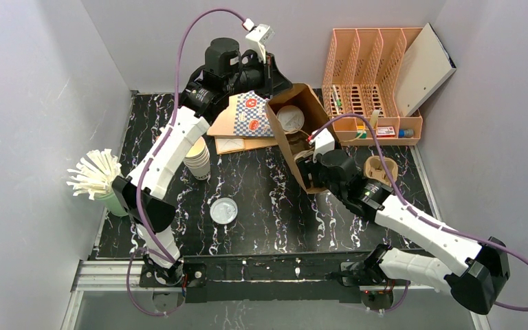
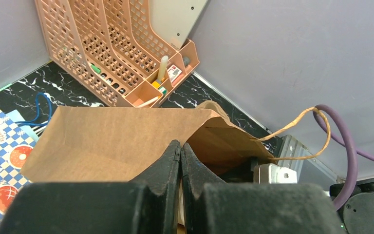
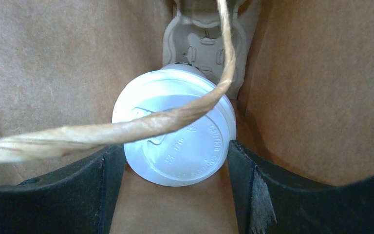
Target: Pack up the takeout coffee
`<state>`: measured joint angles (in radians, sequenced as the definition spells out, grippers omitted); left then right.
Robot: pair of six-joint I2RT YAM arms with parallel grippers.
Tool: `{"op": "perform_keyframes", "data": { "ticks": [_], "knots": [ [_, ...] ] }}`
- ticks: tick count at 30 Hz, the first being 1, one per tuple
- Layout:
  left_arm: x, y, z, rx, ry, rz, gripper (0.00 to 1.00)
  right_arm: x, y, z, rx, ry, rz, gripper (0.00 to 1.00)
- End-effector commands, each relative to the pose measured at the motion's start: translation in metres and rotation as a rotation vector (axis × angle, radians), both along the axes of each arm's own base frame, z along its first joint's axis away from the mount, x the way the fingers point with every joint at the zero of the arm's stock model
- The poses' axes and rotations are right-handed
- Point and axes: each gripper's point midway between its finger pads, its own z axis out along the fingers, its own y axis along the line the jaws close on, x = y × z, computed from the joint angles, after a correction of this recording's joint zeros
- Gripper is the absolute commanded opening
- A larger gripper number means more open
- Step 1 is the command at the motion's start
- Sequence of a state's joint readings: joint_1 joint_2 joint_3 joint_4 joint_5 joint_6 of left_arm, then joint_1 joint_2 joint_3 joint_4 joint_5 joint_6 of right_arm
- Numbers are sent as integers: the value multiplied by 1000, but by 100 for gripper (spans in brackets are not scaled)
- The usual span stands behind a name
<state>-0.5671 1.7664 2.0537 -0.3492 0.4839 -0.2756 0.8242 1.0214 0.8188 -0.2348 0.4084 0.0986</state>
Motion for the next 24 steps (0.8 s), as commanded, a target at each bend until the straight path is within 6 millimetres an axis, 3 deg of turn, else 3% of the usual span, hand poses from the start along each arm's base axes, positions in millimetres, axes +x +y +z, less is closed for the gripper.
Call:
{"op": "perform_keyframes", "data": {
  "ticks": [1, 10, 24],
  "knots": [
    [-9, -2, 28, -53, -34, -36, 0, 9, 4, 14, 16, -84, 22, 53],
    [-11, -4, 36, -68, -41, -53, 0, 4, 15, 28, 19, -40, 80, 54],
    [-23, 11, 27, 10, -85, -51, 0, 11, -16, 5, 13, 71, -71, 54]
  ]
}}
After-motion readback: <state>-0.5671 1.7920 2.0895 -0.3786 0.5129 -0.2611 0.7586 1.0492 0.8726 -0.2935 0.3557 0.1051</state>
